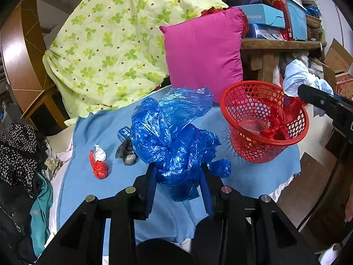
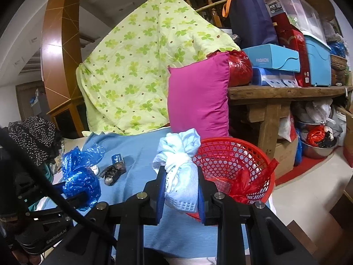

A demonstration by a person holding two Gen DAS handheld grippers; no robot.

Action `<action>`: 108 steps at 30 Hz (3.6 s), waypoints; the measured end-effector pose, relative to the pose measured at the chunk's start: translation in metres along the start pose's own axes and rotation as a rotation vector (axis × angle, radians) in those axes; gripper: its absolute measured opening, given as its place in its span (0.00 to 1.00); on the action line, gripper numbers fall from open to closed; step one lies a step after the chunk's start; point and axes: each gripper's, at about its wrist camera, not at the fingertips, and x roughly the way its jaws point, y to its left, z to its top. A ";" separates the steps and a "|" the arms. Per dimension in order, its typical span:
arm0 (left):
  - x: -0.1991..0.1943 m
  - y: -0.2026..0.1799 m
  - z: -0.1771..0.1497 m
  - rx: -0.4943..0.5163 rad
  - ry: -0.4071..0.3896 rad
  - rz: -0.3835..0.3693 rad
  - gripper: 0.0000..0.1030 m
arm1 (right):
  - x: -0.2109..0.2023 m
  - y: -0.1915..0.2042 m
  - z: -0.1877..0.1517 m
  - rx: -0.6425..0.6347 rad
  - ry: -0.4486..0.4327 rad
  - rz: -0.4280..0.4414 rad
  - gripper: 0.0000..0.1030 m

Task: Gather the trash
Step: 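Carry the white cloth and blue bag toward the red basket, then open the left tool over the basket dropping the blue bag while the right tool releases the cloth, then move both open tools back toward the red and black plastic bags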

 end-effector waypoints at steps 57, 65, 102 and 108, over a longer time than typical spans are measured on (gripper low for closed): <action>0.053 -0.069 0.055 -0.009 0.086 -0.484 0.39 | 0.014 -0.125 -0.008 0.320 0.044 -0.040 0.26; 0.078 -0.082 0.085 -0.008 0.078 -0.554 0.50 | 0.064 -0.142 0.019 0.424 0.079 0.075 0.28; 0.080 0.162 -0.138 -0.386 0.174 -0.053 0.61 | 0.075 0.061 0.003 0.144 0.168 0.374 0.70; 0.096 0.210 -0.155 -0.469 0.181 0.003 0.61 | 0.128 0.107 -0.007 0.110 0.292 0.415 0.70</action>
